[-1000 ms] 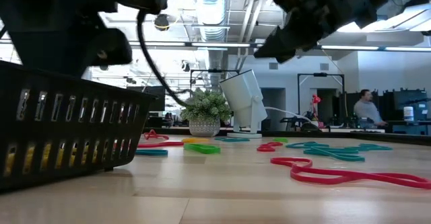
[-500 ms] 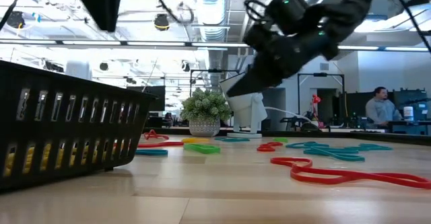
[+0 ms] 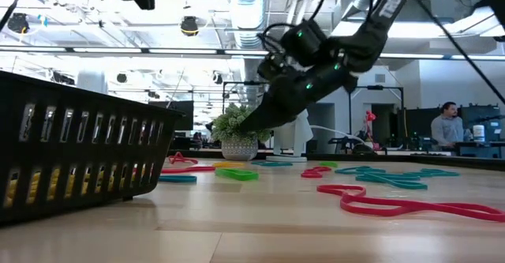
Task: Pick and place items into bin
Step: Put the yellow rubber band into the black bin
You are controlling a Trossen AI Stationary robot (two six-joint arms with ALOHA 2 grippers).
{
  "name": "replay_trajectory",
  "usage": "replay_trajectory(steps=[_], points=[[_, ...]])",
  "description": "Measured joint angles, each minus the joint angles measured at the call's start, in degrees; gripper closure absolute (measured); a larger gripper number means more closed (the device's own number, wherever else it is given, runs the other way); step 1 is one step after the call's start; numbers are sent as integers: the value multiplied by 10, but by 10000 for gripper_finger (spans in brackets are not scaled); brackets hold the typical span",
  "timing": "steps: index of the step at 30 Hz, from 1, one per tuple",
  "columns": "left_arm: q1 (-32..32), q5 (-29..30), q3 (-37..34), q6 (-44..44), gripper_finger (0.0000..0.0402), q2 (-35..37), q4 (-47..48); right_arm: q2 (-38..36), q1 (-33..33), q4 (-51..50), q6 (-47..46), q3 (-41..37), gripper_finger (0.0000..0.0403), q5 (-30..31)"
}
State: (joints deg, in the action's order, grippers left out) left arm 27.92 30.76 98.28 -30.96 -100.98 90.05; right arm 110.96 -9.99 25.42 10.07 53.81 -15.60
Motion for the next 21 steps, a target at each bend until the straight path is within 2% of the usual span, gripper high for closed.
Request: replay_trajectory(steps=[4, 15, 21], points=[[0, 11, 0, -6, 319, 9, 0, 41, 0, 48, -14, 11, 300, -28], [-3, 14, 0, 2, 319, 11, 0, 50, -4, 42, -13, 22, 300, -41], [-3, 14, 0, 0, 319, 11, -1, 104, -6, 52, -9, 30, 300, -41]])
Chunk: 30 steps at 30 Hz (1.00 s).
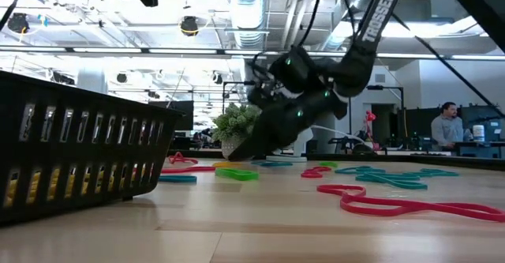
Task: Pick and place items into bin
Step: Put the yellow rubber band into the black bin
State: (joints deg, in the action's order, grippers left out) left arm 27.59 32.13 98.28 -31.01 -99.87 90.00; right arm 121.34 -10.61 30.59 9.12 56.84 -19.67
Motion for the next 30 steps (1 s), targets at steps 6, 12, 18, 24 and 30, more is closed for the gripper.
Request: replay_trajectory(steps=[6, 12, 18, 24, 30], points=[[0, -2, 0, -1, 319, -1, 0, 24, -14, 8, -10, 12, 300, -4], [0, -3, 0, -2, 319, -1, 0, 19, -23, -2, 4, 13, 309, -1], [0, -3, 0, -2, 319, -1, 0, 17, -16, -12, 47, 11, 363, 3], [1, -5, 0, -29, 319, -1, 0, 5, -12, -16, 22, 4, 396, -5], [14, -23, 0, -43, 319, -1, 0, -33, -8, -5, -21, 1, 402, -62]])
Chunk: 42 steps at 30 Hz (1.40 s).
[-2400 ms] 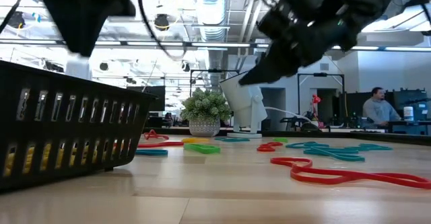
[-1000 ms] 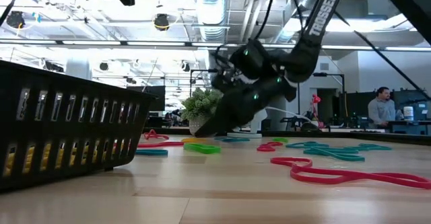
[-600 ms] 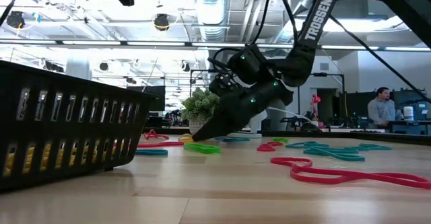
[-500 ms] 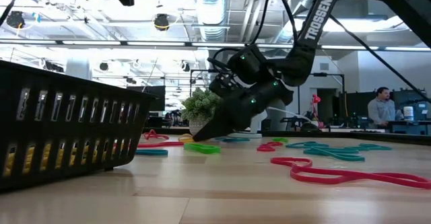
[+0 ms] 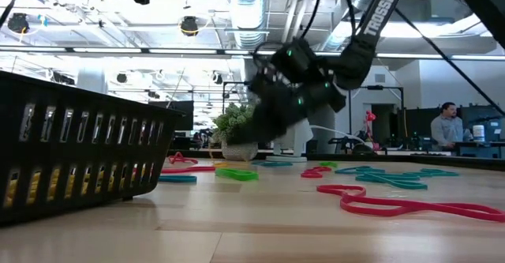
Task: Pick and place items into bin
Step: Put the yellow rubber band into the black bin
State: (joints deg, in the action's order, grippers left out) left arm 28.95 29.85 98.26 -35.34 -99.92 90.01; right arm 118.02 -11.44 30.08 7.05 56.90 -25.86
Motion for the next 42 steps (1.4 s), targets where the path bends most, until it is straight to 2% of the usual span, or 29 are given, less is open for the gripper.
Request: replay_trajectory(steps=[8, 14, 18, 21, 28, 34, 39, 42], points=[[24, 11, 0, -49, 319, 0, 0, -105, 16, 1, -19, -14, 402, -16], [30, 112, 0, -135, 319, 0, -4, -207, 49, -8, -21, -35, 403, -22], [25, 156, 0, -167, 319, 0, -67, -254, 84, -51, -1, -36, 403, -14], [23, 183, 0, -131, 319, 0, -144, -274, 109, -74, 17, -38, 403, -8], [23, 174, 0, 0, 319, 0, -287, -274, 137, -72, 19, -40, 403, 7], [13, 168, 0, 29, 319, -4, -306, -271, 136, -68, 16, -40, 403, 7], [-14, 136, -2, 39, 319, -14, -314, -271, 136, -22, 15, -40, 403, 4], [-26, 138, -3, 40, 319, -17, -302, -271, 136, -14, 15, -40, 403, 3]])
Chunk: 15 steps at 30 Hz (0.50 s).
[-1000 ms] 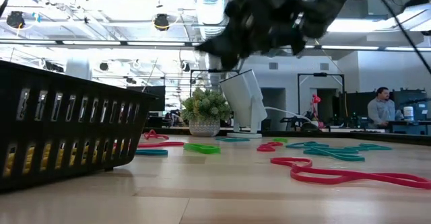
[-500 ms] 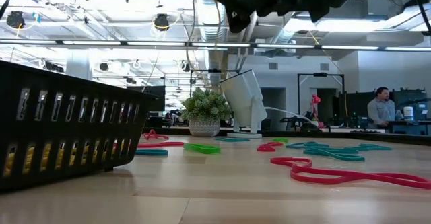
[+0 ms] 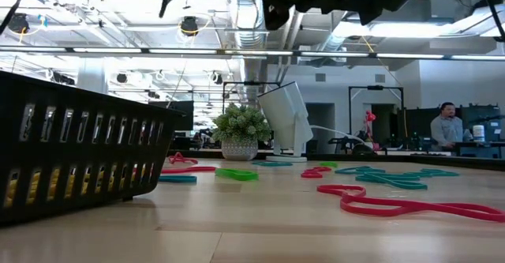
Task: Pick and place items into bin
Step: Put the yellow rubber band into the black bin
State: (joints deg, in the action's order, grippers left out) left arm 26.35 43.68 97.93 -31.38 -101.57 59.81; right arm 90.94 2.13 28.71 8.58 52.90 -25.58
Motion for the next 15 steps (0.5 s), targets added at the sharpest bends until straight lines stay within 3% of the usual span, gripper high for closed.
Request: replay_trajectory(steps=[15], points=[[-4, -10, 1, 8, 319, 2, -2, 1, -8, -26, -2, 1, 403, 0]])
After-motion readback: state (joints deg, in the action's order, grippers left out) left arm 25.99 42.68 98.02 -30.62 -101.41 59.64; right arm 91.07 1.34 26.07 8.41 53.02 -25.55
